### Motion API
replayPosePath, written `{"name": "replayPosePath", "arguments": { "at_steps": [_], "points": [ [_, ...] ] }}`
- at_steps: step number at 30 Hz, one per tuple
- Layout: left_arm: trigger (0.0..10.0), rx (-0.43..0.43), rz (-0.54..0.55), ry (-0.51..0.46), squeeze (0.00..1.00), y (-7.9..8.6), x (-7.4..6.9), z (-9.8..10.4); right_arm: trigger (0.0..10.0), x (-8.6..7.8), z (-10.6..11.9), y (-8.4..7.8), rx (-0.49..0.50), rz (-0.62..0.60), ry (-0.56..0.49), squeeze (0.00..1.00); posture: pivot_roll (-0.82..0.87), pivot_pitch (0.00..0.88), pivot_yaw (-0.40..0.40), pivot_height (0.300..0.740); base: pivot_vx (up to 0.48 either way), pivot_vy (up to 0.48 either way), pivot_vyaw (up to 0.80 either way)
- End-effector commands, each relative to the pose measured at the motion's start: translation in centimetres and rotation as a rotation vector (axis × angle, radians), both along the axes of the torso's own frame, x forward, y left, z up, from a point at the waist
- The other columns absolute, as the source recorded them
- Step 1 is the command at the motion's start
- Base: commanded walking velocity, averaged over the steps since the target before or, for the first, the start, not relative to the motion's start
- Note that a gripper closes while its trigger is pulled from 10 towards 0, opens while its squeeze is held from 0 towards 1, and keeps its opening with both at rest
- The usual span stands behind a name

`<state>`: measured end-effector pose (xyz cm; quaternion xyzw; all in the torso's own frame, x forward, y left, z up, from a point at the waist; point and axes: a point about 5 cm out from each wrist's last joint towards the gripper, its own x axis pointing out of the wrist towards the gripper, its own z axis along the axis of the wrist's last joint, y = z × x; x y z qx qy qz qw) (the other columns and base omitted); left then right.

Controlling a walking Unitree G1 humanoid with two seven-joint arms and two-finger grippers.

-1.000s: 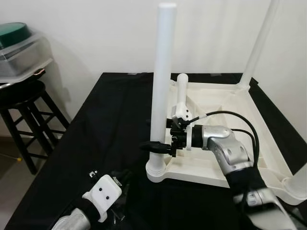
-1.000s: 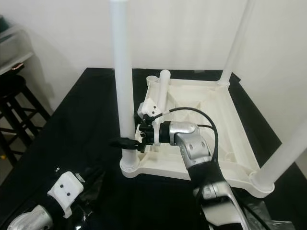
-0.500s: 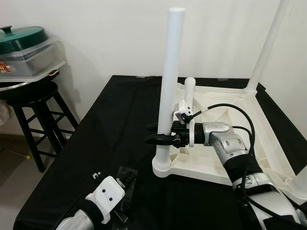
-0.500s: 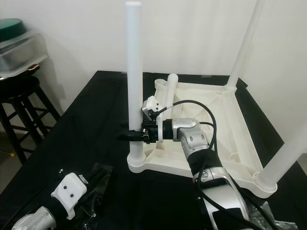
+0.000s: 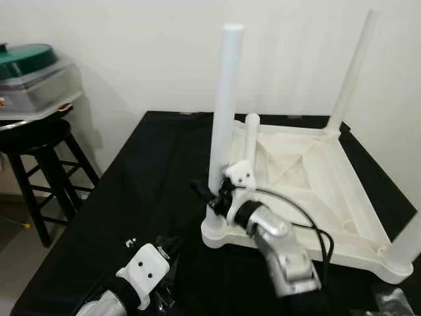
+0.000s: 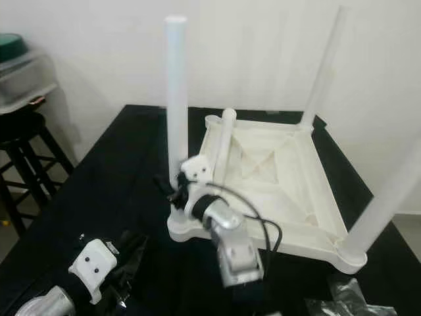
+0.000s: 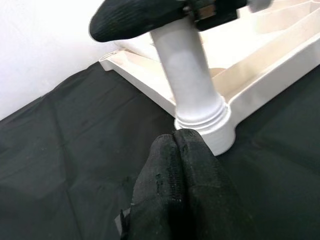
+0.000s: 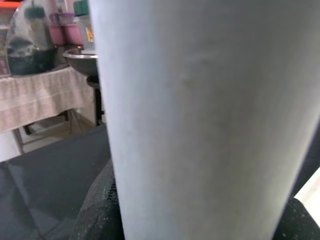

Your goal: Building children table

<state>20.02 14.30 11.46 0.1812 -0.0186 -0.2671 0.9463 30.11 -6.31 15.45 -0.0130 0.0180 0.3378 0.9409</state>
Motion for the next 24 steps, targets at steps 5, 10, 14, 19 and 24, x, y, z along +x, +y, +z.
{"name": "replayPosePath", "arguments": {
  "at_steps": [5, 10, 14, 19, 24],
  "points": [
    [10.0, 0.009, 0.006, 0.011, 0.0, 0.3, 0.2, -0.2, 0.0, 0.0, -2.8, 0.4, -0.065, 0.013, 0.165, 0.0, -0.02, 0.008, 0.012, 0.74, 0.0, 0.0, 0.0],
    [10.0, 0.006, 0.012, 0.009, 0.0, 0.3, 0.4, -0.2, 10.0, -0.1, -2.5, 0.7, -0.062, 0.007, 0.195, 0.0, -0.02, 0.005, 0.01, 0.74, 0.0, 0.0, 0.0],
    [10.0, 0.006, 0.01, 0.01, 0.0, 0.3, 0.4, -0.3, 10.0, -0.2, -0.9, 1.3, -0.001, 0.127, 0.185, 1.0, -0.02, 0.004, 0.009, 0.74, 0.0, 0.0, 0.0],
    [10.0, 0.004, 0.008, 0.01, 0.0, 0.2, 0.5, -0.3, 10.0, 1.0, 1.5, 0.7, 0.047, 0.341, 0.089, 1.0, -0.02, 0.002, 0.007, 0.74, 0.0, 0.0, 0.0],
    [10.0, 0.001, 0.012, 0.007, 0.0, 0.2, 0.5, -0.3, 10.0, 2.0, 4.0, -1.2, -0.018, 0.628, -0.013, 0.0, -0.01, 0.0, 0.0, 0.74, 0.0, 0.0, 0.0]
  ]
}}
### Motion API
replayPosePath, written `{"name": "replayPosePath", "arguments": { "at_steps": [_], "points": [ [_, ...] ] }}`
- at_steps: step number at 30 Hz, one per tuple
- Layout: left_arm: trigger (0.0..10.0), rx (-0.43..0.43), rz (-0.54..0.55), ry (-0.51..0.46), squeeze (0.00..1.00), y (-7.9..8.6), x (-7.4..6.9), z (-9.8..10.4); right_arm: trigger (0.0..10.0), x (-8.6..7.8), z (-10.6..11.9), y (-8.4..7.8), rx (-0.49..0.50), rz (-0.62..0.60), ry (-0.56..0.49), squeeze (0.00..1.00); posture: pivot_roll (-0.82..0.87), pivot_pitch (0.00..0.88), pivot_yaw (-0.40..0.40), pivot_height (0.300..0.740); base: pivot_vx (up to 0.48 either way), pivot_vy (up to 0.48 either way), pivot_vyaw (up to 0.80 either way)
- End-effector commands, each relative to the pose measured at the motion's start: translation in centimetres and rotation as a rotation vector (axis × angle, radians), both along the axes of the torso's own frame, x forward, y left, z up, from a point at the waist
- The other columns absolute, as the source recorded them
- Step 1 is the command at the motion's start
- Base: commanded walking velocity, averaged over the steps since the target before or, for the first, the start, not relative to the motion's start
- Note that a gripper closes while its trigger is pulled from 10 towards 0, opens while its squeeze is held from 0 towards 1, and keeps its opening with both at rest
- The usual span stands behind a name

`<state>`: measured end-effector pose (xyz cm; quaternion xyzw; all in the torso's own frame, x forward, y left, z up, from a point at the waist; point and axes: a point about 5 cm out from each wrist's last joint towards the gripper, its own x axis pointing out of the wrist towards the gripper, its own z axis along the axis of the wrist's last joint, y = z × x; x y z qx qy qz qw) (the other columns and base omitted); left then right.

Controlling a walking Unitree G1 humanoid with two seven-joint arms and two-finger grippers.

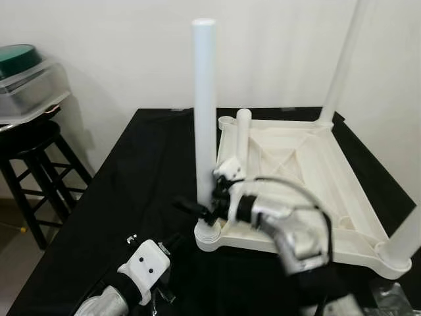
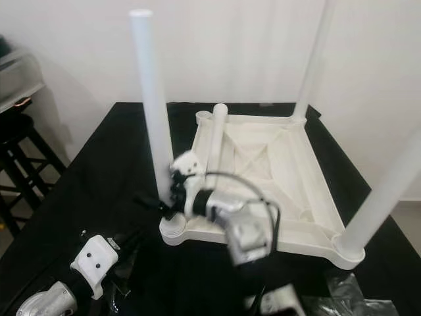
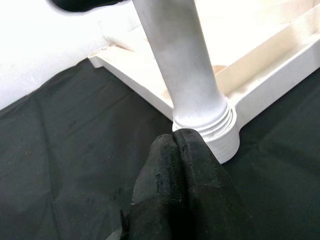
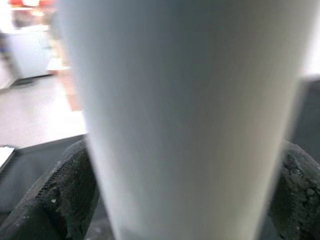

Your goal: Building children table

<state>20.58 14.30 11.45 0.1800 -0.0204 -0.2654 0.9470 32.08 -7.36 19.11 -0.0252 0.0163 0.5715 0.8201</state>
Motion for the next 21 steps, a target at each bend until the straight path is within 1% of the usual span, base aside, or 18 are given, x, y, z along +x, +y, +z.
{"name": "replayPosePath", "arguments": {
  "at_steps": [1, 2, 5, 8, 11, 13, 14, 16, 17, 19, 21],
  "points": [
    [10.0, 0.005, 0.01, 0.01, 0.0, 0.2, -0.1, -0.3, 10.0, 0.0, 0.4, -0.2, 0.002, 0.1, -0.011, 0.0, -0.01, 0.0, 0.0, 0.74, 0.0, 0.0, 0.0],
    [10.0, 0.005, 0.01, 0.01, 0.0, 0.2, -0.1, -0.3, 10.0, 0.2, 0.7, -0.5, -0.006, 0.121, -0.015, 0.0, -0.01, 0.0, -0.001, 0.74, 0.0, 0.0, 0.0],
    [10.0, 0.005, 0.01, 0.01, 0.0, 0.1, -0.1, -0.3, 10.0, 1.8, 2.0, -1.1, 0.001, 0.153, -0.009, 0.0, -0.01, 0.0, -0.003, 0.74, 0.0, 0.0, 0.0],
    [10.0, 0.005, 0.009, 0.01, 0.0, 0.1, -0.1, -0.3, 10.0, 2.3, 2.1, -1.2, -0.01, 0.165, 0.004, 0.0, -0.01, 0.0, -0.003, 0.74, 0.0, 0.0, 0.0],
    [10.0, 0.007, 0.011, 0.008, 0.0, 0.1, -0.2, -0.3, 10.0, 3.2, 1.8, -1.4, -0.057, 0.201, 0.038, 0.0, 0.0, 0.0, -0.008, 0.74, 0.0, 0.0, 0.0],
    [10.0, 0.008, 0.013, 0.007, 0.0, 0.1, -0.2, -0.3, 10.0, 3.4, 1.8, -1.4, -0.053, 0.216, 0.044, 0.0, 0.01, 0.0, -0.008, 0.74, 0.0, 0.0, 0.0],
    [10.0, 0.008, 0.016, 0.007, 0.0, 0.1, -0.3, -0.3, 8.0, 3.5, 1.9, -1.4, -0.038, 0.242, 0.058, 0.0, 0.01, 0.0, -0.008, 0.74, 0.0, 0.0, 0.0],
    [10.0, 0.008, 0.016, 0.007, 0.0, 0.1, -0.3, -0.3, 8.0, 3.5, 1.9, -1.4, -0.038, 0.242, 0.058, 0.0, 0.01, 0.0, -0.008, 0.74, 0.0, 0.0, 0.0],
    [10.0, 0.008, 0.016, 0.008, 0.0, 0.1, -0.3, -0.3, 0.0, 3.6, 1.8, -1.4, -0.044, 0.25, 0.069, 0.0, 0.01, 0.0, -0.004, 0.74, 0.0, 0.0, 0.0],
    [10.0, 0.008, 0.014, 0.009, 0.0, 0.1, -0.3, -0.3, 0.0, 3.4, 1.3, -1.3, -0.06, 0.294, 0.093, 0.0, 0.01, 0.0, -0.003, 0.74, 0.0, 0.0, 0.0],
    [10.0, 0.008, 0.013, 0.009, 0.0, 0.0, -0.3, -0.3, 0.0, 3.4, 1.0, -1.4, -0.061, 0.306, 0.101, 0.0, 0.01, 0.0, 0.0, 0.74, 0.0, 0.0, 0.0]
  ]
}}
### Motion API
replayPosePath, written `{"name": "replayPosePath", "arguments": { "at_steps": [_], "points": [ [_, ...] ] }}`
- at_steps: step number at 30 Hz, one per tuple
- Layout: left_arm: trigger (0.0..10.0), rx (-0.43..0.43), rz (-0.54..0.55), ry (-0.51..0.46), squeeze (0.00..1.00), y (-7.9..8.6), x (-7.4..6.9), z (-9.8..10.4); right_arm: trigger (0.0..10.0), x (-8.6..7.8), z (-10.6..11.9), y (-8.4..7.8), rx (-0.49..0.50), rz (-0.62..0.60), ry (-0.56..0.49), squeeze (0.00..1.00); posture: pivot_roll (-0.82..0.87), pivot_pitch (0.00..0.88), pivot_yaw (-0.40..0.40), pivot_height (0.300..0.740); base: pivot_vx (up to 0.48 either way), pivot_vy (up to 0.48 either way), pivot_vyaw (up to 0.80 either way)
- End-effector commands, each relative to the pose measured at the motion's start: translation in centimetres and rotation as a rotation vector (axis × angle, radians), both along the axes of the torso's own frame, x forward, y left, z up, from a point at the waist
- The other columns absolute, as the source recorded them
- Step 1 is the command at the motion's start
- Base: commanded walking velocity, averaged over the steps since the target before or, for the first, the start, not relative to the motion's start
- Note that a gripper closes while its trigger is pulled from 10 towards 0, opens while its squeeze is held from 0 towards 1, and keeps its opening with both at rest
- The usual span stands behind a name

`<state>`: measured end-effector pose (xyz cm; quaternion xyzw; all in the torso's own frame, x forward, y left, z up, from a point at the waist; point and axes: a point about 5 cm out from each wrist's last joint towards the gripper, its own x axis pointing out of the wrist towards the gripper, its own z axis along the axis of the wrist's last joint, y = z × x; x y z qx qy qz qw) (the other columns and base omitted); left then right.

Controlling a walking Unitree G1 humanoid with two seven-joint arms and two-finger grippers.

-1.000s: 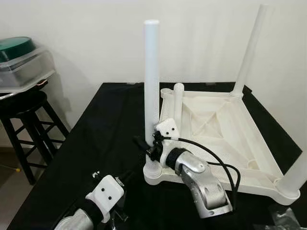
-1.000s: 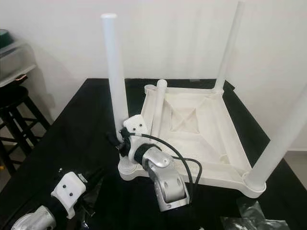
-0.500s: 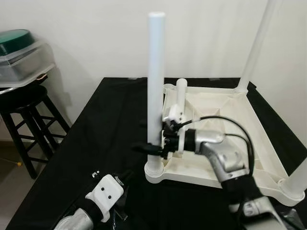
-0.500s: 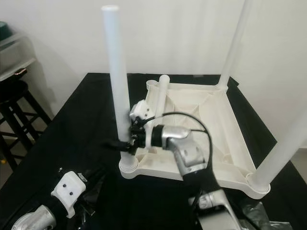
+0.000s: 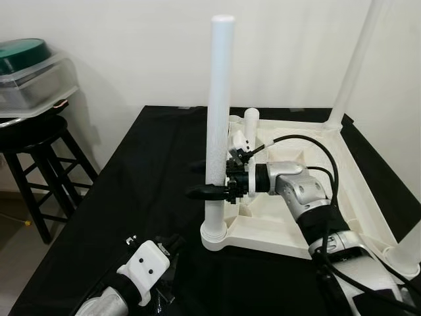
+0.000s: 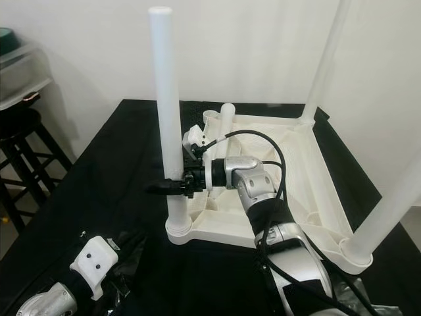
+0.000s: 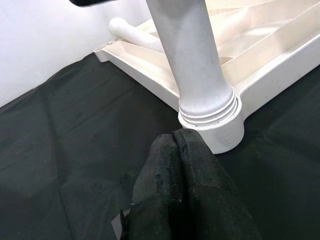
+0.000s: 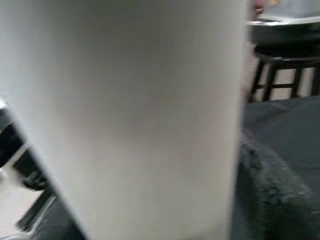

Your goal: Building children table

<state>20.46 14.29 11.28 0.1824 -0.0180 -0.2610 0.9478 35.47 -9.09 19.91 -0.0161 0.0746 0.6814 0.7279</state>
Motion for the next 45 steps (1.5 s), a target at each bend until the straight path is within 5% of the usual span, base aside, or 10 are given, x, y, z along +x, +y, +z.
{"name": "replayPosePath", "arguments": {
  "at_steps": [1, 17, 23, 31, 32, 33, 34, 36, 37, 45],
  "points": [
    [10.0, 0.003, 0.003, 0.008, 0.0, 0.0, -0.2, -0.1, 0.0, 0.0, 0.2, 0.3, -0.005, 0.023, -0.014, 0.0, 0.01, 0.0, 0.0, 0.74, 0.0, 0.0, 0.0],
    [10.0, 0.001, -0.002, 0.011, 0.0, 0.1, -0.5, -0.1, 0.0, -0.2, -1.7, -3.1, -0.012, -0.367, -0.12, 0.0, -0.01, 0.001, -0.013, 0.74, 0.0, 0.0, 0.0],
    [10.0, 0.003, -0.002, 0.014, 0.0, 0.4, -0.4, 0.0, 0.0, -6.7, -7.6, 3.8, -0.096, -0.779, -0.031, 0.0, -0.02, 0.004, 0.012, 0.74, 0.0, 0.0, 0.0],
    [10.0, 0.007, -0.012, 0.016, 0.0, 0.5, 0.0, -0.1, 0.0, -5.3, -7.7, 2.6, -0.095, -0.818, -0.008, 0.0, -0.03, 0.0, 0.017, 0.74, 0.0, 0.0, 0.0],
    [10.0, 0.005, -0.005, 0.013, 0.0, 0.5, 0.1, -0.1, 10.0, -5.4, -7.9, 2.5, -0.093, -0.827, 0.023, 0.0, -0.03, 0.0, 0.018, 0.74, 0.0, 0.0, 0.0],
    [10.0, 0.005, -0.005, 0.013, 0.0, 0.5, 0.1, -0.1, 10.0, -5.4, -7.9, 2.5, -0.093, -0.827, 0.023, 0.0, -0.03, 0.0, 0.018, 0.74, 0.0, 0.0, 0.0],
    [10.0, 0.004, -0.001, 0.013, 0.0, 0.6, 0.2, -0.1, 10.0, -5.6, -7.6, 2.6, -0.082, -0.814, 0.043, 0.29, -0.03, 0.0, 0.022, 0.74, 0.0, 0.0, 0.0],
    [10.0, 0.003, 0.001, 0.013, 0.0, 0.6, 0.3, -0.2, 10.0, -5.9, -7.3, 2.7, -0.072, -0.802, 0.054, 0.29, -0.03, 0.0, 0.022, 0.74, 0.0, 0.0, 0.0],
    [10.0, 0.005, -0.001, 0.014, 0.0, 0.6, 0.3, -0.2, 10.0, -5.7, -6.8, 2.6, -0.056, -0.776, 0.05, 1.0, -0.03, 0.0, 0.023, 0.74, 0.0, 0.0, 0.0],
    [10.0, 0.005, -0.009, 0.016, 0.0, 0.4, 0.5, -0.3, 10.0, -2.7, -2.3, 0.9, -0.003, -0.56, -0.115, 1.0, -0.02, 0.0, 0.016, 0.74, 0.0, 0.0, 0.0]
  ]
}}
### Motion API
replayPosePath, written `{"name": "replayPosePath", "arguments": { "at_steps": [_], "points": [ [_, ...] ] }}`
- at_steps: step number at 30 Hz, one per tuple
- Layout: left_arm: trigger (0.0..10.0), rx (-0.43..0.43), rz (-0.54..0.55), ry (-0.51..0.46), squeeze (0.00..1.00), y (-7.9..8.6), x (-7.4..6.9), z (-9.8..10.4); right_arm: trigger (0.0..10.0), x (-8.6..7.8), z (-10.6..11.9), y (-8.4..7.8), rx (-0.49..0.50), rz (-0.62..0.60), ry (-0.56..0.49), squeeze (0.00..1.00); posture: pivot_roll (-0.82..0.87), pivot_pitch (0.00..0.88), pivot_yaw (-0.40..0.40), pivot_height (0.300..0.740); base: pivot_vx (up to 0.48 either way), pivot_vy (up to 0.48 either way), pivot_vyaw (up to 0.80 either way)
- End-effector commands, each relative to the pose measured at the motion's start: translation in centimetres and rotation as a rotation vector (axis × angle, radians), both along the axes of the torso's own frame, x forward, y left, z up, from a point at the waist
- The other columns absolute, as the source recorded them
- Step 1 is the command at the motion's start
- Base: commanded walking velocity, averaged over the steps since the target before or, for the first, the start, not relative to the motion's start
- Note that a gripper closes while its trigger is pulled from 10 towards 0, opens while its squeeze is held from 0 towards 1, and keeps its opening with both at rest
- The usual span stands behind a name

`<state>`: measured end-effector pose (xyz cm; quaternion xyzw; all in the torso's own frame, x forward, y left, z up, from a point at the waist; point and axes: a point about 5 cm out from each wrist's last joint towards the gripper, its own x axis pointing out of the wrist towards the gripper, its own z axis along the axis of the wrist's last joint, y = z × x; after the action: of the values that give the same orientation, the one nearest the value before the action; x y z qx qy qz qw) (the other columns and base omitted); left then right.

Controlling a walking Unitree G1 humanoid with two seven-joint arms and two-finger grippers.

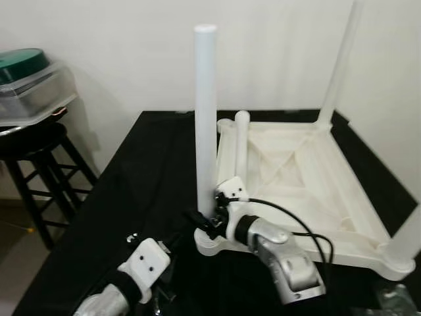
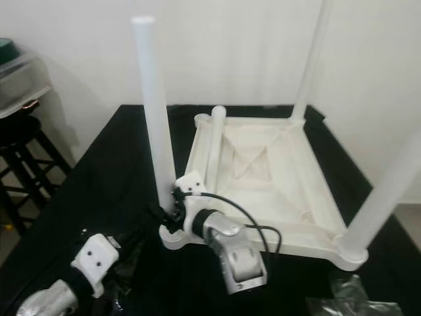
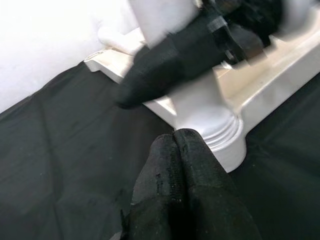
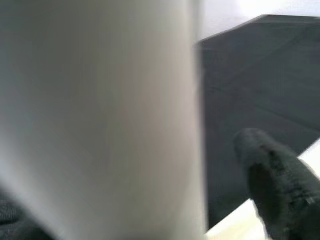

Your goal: Building children table

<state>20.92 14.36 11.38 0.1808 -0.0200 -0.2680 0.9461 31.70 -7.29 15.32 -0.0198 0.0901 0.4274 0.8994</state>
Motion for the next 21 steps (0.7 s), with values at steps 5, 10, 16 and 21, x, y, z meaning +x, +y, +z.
{"name": "replayPosePath", "arguments": {
  "at_steps": [5, 10, 16, 21],
  "points": [
    [10.0, 0.007, 0.009, 0.015, 0.0, 0.2, 0.0, -0.5, 10.0, 2.1, 4.4, -1.5, -0.004, 0.268, -0.19, 0.57, -0.01, 0.0, 0.011, 0.74, 0.0, 0.0, 0.0],
    [10.0, 0.009, 0.009, 0.012, 0.0, 0.1, 0.0, -0.5, 10.0, 2.9, 5.9, -1.5, -0.003, 0.463, -0.169, 0.0, 0.0, 0.0, 0.003, 0.74, 0.0, 0.0, 0.0],
    [10.0, 0.008, 0.013, 0.006, 0.0, 0.0, -0.1, -0.5, 10.0, 3.4, 5.9, -1.0, 0.0, 0.652, -0.102, 0.0, 0.01, 0.0, -0.006, 0.74, 0.0, 0.0, 0.0],
    [10.0, 0.008, 0.014, 0.004, 0.0, 0.0, -0.2, -0.4, 0.0, 3.6, 5.6, -0.8, 0.016, 0.697, -0.076, 0.0, 0.01, 0.0, -0.008, 0.74, 0.0, 0.0, 0.0]
  ]
}}
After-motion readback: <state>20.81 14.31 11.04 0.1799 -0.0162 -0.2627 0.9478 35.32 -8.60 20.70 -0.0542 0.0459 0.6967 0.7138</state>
